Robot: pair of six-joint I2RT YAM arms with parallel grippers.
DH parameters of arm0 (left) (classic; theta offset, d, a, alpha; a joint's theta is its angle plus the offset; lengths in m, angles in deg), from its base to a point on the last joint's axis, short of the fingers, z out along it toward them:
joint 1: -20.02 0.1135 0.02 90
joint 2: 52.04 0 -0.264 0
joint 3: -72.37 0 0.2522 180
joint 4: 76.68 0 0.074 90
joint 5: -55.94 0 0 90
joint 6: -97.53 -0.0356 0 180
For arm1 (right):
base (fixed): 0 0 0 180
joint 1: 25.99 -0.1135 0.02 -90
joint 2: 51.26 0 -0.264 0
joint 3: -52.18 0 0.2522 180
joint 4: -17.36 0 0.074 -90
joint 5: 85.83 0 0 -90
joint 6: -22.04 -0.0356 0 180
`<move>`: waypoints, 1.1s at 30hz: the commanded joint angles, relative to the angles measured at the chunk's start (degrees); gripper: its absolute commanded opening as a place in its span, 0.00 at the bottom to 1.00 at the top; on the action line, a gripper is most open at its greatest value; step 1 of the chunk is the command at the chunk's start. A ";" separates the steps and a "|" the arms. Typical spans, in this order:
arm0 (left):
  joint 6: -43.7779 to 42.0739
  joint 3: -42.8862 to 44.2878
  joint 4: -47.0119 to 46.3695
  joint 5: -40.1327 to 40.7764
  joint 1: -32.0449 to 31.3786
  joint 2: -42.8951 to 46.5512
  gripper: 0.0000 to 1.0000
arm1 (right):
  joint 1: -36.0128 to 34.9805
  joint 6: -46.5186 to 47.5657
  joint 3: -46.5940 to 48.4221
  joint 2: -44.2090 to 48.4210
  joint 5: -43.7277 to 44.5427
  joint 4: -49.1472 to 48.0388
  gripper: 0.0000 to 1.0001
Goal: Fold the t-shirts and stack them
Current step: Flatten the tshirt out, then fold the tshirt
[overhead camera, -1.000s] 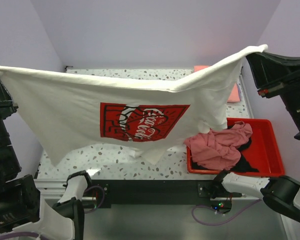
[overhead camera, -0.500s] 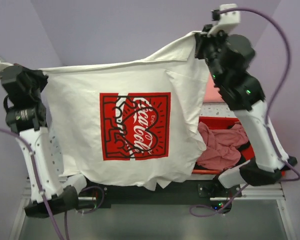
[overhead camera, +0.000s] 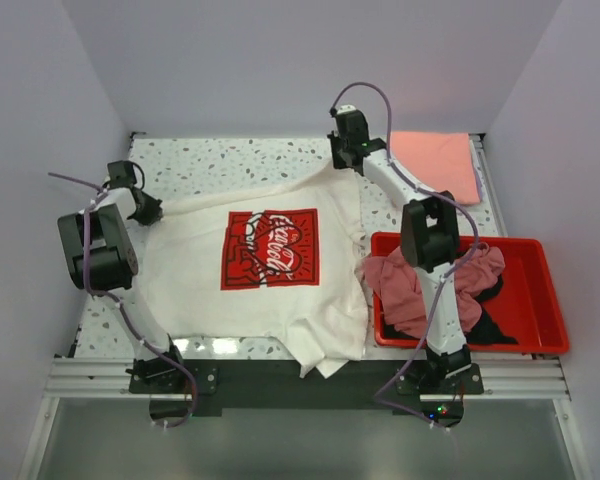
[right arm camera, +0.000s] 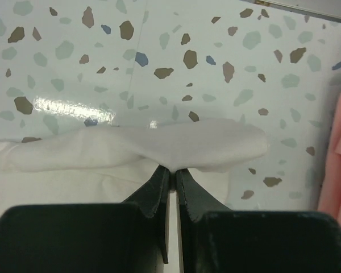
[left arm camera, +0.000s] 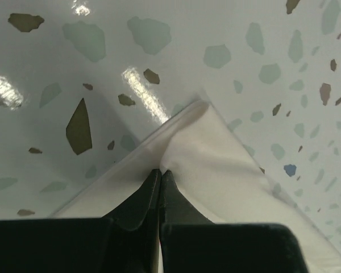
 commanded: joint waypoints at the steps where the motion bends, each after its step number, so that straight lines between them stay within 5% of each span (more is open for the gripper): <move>1: -1.08 6.87 -6.13 -0.09 -0.09 -1.42 0.00 | 0.56 -1.12 10.06 -1.86 -2.92 -1.40 0.06; 13: -5.57 19.43 -2.97 2.81 -0.09 -8.81 0.00 | 0.91 1.25 15.08 -7.05 -1.69 -4.56 0.08; 26: -7.15 32.19 -3.32 1.14 -0.09 -19.89 0.00 | 2.49 9.34 22.12 -19.45 -5.90 -22.91 0.10; 33: -7.59 34.75 -2.44 0.61 -0.09 -20.78 0.00 | 2.49 8.29 21.60 -18.84 -6.53 -20.04 0.10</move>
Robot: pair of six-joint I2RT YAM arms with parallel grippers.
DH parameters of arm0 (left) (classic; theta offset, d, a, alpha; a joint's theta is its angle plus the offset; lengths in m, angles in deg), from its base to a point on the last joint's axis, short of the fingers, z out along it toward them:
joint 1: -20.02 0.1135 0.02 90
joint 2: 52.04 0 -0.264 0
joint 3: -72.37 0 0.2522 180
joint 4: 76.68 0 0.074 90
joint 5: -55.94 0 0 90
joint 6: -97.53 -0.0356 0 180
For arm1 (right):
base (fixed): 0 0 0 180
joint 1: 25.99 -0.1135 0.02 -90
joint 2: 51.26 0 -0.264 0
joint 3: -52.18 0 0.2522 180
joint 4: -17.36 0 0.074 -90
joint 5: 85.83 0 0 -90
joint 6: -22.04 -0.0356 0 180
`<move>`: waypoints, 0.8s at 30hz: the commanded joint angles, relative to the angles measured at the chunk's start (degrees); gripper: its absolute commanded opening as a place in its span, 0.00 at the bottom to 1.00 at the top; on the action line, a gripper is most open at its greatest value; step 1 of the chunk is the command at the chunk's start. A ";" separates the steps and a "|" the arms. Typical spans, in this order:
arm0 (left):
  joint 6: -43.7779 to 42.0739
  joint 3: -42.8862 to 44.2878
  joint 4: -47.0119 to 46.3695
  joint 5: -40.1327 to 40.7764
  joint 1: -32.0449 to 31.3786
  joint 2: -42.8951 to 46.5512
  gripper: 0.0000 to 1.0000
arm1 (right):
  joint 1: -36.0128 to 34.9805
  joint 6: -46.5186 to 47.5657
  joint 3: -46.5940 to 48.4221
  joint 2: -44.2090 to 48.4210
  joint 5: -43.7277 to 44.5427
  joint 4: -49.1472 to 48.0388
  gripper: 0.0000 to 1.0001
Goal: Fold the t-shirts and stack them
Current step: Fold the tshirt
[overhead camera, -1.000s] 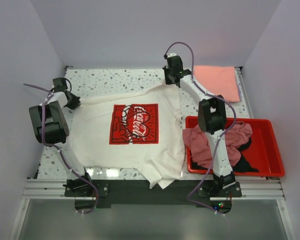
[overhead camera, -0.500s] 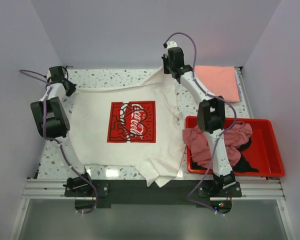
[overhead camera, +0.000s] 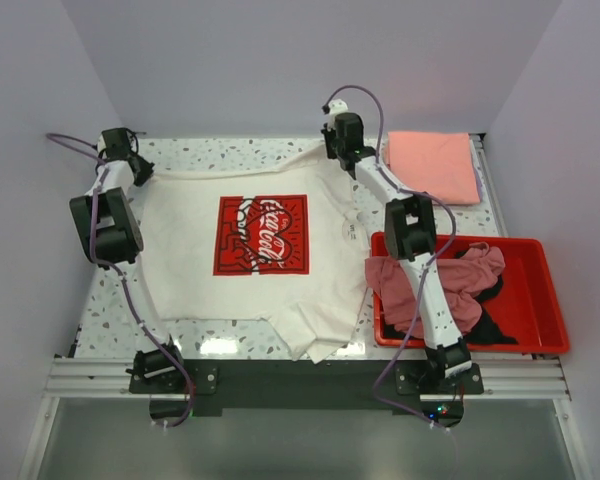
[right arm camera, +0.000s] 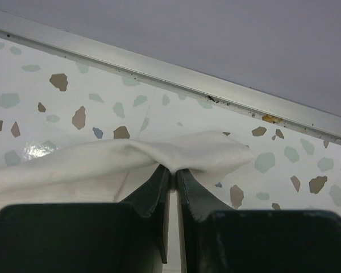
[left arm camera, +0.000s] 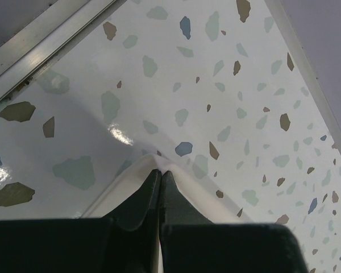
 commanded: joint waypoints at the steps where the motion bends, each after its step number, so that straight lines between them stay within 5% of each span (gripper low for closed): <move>1: -1.80 2.51 -0.66 0.20 0.02 1.28 0.00 | 0.37 -0.43 0.75 4.92 -0.84 -2.59 0.10; 14: -3.11 -11.38 1.09 4.06 0.11 15.34 0.00 | 0.28 -11.95 -6.55 21.97 -2.77 32.80 0.12; 24: -4.08 -21.57 3.90 5.29 2.30 24.04 0.00 | -0.95 -16.43 -23.32 37.61 -8.32 43.37 0.11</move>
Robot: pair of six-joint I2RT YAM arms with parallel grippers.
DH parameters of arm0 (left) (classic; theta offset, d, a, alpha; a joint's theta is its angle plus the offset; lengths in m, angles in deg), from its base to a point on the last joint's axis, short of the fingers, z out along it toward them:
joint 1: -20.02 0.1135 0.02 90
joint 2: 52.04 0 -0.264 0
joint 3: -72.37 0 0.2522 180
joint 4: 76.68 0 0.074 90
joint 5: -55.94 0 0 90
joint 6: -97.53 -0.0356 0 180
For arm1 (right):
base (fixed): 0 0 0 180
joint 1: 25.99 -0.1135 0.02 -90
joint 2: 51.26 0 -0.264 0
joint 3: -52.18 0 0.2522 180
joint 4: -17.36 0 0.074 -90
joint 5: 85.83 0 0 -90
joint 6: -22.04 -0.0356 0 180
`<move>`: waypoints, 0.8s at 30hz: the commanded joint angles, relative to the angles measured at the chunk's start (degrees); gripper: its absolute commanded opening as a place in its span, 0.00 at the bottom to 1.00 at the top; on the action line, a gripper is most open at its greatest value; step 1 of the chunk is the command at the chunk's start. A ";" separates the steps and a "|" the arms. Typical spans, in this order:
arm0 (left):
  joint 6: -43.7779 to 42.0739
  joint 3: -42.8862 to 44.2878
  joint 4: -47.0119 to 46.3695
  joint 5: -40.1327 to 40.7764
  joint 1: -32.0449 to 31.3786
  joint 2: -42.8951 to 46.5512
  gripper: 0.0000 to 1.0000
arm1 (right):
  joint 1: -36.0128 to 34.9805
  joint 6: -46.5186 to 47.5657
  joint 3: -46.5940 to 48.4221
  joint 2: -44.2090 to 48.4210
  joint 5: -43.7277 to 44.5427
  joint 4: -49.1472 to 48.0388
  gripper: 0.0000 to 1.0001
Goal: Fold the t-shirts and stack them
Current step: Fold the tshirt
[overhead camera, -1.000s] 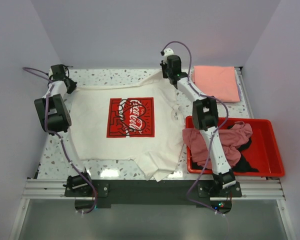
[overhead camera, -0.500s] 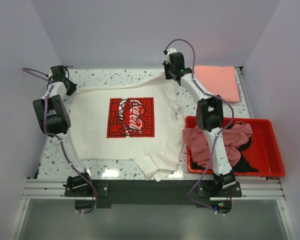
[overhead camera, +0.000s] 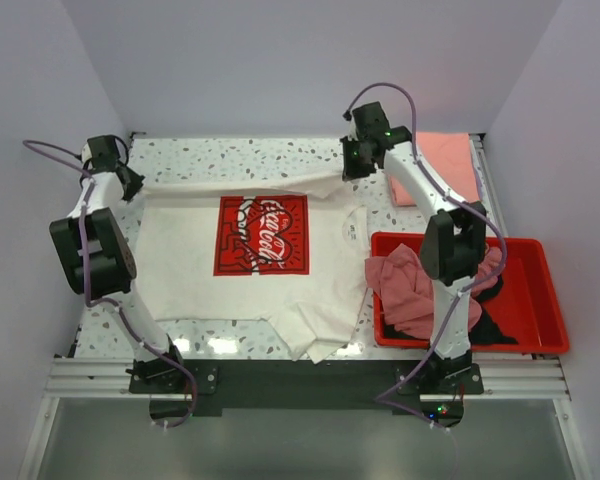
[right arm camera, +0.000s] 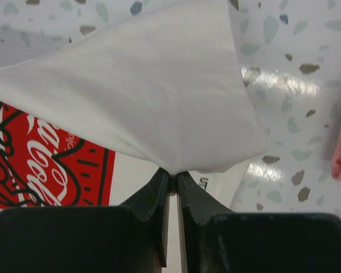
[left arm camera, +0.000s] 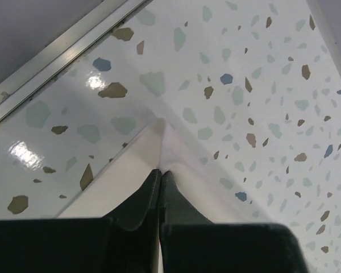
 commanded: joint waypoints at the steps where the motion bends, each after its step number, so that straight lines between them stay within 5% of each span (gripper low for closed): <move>1: -1.89 -3.35 -0.01 0.90 1.47 3.30 0.00 | -1.06 -2.12 -4.85 7.39 -0.14 8.23 0.12; 9: -1.72 -10.38 -1.50 0.02 1.39 6.99 0.00 | -5.01 -4.66 -23.03 20.05 -0.57 7.89 0.12; 24: -1.98 -13.90 -0.10 3.62 1.56 9.11 0.00 | -10.99 -13.37 -33.34 23.05 2.05 5.25 0.15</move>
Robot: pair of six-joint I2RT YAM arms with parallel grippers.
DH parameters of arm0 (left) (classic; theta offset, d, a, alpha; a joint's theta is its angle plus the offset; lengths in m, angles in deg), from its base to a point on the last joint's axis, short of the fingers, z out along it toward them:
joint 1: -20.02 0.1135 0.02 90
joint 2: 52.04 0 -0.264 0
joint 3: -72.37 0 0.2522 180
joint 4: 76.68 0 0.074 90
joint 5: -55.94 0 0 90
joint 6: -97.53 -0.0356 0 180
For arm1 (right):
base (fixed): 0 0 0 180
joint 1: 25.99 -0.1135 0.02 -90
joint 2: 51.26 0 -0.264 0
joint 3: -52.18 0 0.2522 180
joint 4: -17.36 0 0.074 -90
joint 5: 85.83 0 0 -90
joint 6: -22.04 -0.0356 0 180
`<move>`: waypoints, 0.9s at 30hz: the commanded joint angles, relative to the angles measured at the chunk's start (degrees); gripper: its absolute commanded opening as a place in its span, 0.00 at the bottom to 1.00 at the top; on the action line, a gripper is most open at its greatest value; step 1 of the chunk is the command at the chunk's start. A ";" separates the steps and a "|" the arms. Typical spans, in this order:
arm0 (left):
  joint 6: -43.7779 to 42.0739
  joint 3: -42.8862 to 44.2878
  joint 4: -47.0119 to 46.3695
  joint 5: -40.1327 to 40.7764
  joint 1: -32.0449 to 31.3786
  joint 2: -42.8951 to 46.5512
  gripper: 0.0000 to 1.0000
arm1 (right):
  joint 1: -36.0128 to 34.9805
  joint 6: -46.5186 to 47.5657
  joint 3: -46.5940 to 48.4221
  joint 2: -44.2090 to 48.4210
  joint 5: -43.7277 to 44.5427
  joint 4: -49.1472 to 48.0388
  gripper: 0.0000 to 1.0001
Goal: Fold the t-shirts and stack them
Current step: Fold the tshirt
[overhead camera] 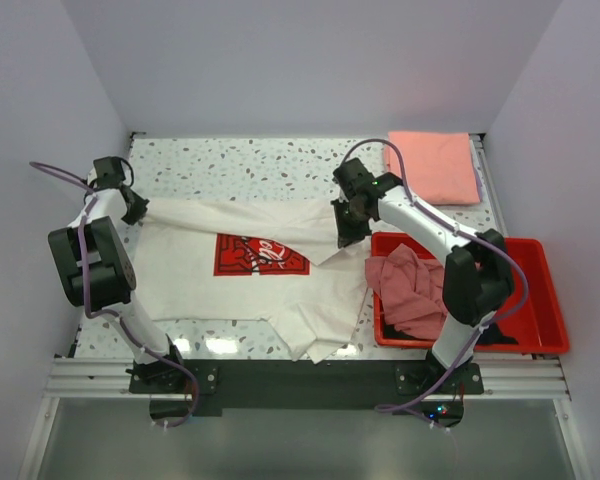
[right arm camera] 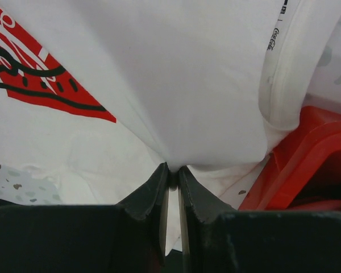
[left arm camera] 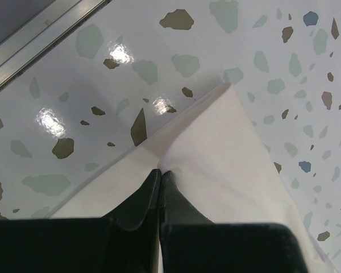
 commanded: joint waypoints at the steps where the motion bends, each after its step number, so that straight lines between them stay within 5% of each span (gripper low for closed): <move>1: -1.44 0.41 -0.51 2.31 0.69 2.42 0.00 | 0.13 -2.00 1.17 1.52 2.28 -0.10 0.16; 9: -0.03 1.29 2.38 5.56 1.65 2.16 0.01 | 0.04 0.81 2.41 -1.30 0.35 0.52 0.33; 11: 0.06 0.42 2.92 5.83 1.83 2.68 0.11 | 0.13 1.34 2.06 -1.12 0.35 0.34 0.37; 16: 0.32 -1.08 2.83 6.80 1.83 3.83 0.24 | 0.04 3.44 2.76 -0.33 -1.40 -2.11 0.83; 17: 0.23 -0.82 3.27 6.80 1.92 3.91 0.28 | 0.04 3.80 2.84 -0.24 -1.76 -2.73 0.99; 18: 0.41 -0.38 4.40 7.06 1.92 4.00 0.36 | 0.04 4.15 2.93 -0.33 -1.93 -3.26 0.99; 19: 0.41 0.32 4.93 7.15 2.00 4.09 0.58 | 0.04 4.67 3.37 -0.59 -1.85 -3.44 0.99; 23: 1.02 0.86 6.35 6.10 1.92 7.24 1.00 | 0.22 5.47 7.22 -2.78 2.28 -3.88 0.99; 27: 2.08 0.42 7.31 4.17 1.83 11.03 1.00 | 1.01 5.73 10.57 -6.03 3.78 -5.81 0.99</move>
